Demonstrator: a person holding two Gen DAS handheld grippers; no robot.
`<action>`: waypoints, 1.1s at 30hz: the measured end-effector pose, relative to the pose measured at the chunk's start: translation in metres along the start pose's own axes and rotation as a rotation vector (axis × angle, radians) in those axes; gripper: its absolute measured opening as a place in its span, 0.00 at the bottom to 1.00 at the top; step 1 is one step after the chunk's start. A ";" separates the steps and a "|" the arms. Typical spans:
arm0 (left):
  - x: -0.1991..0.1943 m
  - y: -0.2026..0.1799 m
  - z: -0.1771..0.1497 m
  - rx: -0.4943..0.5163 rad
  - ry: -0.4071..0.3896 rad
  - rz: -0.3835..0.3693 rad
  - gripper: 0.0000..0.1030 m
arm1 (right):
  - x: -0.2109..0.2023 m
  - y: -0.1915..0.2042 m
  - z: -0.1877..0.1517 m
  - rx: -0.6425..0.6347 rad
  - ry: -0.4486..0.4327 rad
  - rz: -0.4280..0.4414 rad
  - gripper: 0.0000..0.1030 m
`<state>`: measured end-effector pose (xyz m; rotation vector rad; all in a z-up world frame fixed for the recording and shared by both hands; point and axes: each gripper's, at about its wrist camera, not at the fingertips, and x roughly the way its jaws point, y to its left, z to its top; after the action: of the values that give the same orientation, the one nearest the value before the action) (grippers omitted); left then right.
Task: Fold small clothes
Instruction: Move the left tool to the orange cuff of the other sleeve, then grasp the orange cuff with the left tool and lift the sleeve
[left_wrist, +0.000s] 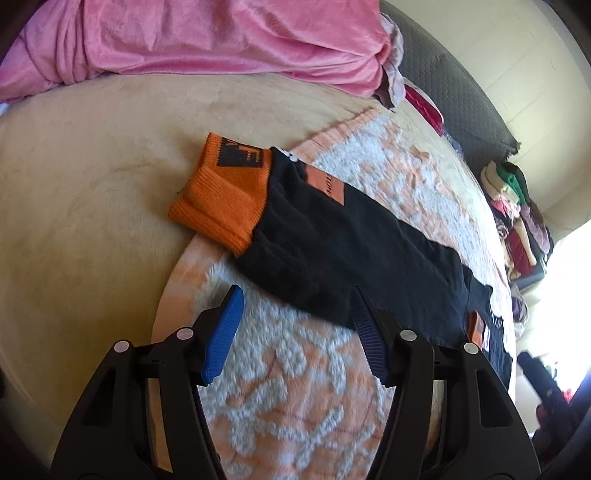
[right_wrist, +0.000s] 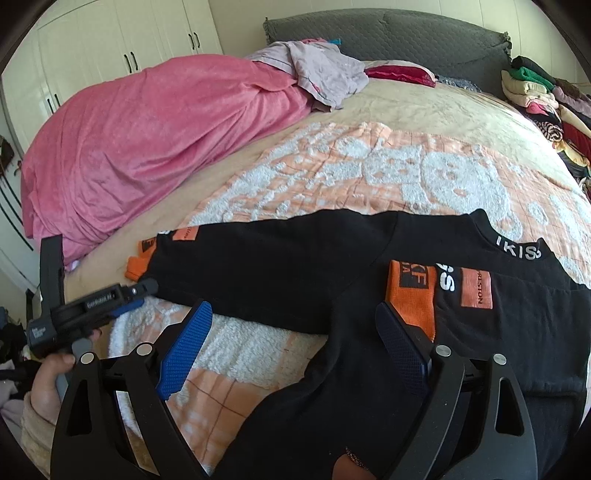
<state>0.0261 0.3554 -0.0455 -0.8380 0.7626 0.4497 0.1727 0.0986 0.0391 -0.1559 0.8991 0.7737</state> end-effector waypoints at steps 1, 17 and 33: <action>0.001 0.001 0.002 -0.005 -0.008 0.001 0.51 | 0.001 -0.002 -0.001 0.006 0.002 -0.001 0.87; 0.020 0.004 0.031 -0.047 -0.104 0.064 0.15 | 0.003 -0.036 -0.012 0.104 0.015 -0.032 0.87; -0.056 -0.064 0.024 0.108 -0.273 -0.068 0.09 | -0.029 -0.080 -0.031 0.221 -0.028 -0.057 0.87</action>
<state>0.0398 0.3323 0.0384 -0.6829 0.4998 0.4474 0.1954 0.0117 0.0263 0.0237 0.9428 0.6181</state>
